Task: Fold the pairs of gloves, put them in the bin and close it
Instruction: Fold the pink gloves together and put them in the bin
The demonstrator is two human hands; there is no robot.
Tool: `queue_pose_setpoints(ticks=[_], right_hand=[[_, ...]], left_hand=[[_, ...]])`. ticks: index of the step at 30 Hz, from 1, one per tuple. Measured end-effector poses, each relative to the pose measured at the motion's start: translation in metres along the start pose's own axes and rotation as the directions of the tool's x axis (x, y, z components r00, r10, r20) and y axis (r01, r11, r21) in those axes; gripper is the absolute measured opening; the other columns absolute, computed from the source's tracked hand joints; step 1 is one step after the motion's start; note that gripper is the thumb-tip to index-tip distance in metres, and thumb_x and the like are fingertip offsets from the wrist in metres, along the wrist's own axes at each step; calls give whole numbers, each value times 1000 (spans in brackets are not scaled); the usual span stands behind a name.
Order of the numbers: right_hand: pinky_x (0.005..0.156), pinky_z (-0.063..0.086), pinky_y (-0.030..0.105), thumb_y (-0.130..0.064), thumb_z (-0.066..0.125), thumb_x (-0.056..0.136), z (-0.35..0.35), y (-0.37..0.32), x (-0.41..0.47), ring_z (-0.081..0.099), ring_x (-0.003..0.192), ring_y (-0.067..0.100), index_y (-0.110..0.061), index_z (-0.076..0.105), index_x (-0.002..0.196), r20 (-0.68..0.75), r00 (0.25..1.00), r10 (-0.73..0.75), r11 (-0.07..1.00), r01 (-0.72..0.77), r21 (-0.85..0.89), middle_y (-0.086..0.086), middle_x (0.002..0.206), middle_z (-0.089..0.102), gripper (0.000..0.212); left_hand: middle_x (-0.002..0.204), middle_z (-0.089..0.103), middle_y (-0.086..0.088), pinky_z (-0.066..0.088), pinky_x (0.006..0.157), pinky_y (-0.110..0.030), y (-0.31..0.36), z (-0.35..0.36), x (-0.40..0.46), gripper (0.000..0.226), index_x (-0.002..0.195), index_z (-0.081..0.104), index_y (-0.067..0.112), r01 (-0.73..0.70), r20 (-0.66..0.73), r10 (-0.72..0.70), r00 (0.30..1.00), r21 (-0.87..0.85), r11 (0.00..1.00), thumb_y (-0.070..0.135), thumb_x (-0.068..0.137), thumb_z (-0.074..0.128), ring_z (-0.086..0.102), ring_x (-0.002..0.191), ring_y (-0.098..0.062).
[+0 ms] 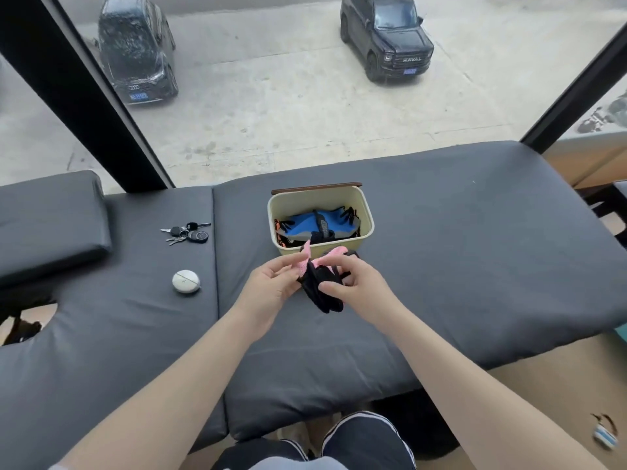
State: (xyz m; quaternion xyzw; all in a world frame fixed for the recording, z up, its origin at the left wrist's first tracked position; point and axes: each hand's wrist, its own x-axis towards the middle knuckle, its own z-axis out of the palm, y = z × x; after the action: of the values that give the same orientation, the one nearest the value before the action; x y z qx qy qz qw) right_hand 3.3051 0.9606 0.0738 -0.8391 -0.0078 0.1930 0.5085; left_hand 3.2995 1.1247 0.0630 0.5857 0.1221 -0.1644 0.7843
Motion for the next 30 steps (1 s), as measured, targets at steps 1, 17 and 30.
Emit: queue_pose_setpoints(ticks=[1,17,30], right_hand=[[60,42,22,-15,66,79,0,-1,-3,47,61,14,-36,61,100,24,1000,0,1000,0,5,-1,82,52,30],[84,44,32,-15,64,83,-17,5,-2,52,90,17,-21,72,94,-66,963,-261,912,223,-344,-5,98,52,15],[69,45,27,-5,69,77,-62,25,15,52,74,18,-9,66,85,19,947,-320,935,319,-154,-15,74,54,9]], left_hand=[[99,68,-3,53,88,-24,1,0,-3,27,96,67,10,9,28,-10,1000,31,999,-4,92,44,67,82,-4],[89,70,-16,51,90,-33,-6,27,4,25,89,67,-4,174,-46,-168,985,320,931,16,92,54,66,86,-22],[82,69,-7,48,87,-37,-12,65,27,18,78,69,14,35,-152,22,988,360,932,22,90,58,59,79,-18]])
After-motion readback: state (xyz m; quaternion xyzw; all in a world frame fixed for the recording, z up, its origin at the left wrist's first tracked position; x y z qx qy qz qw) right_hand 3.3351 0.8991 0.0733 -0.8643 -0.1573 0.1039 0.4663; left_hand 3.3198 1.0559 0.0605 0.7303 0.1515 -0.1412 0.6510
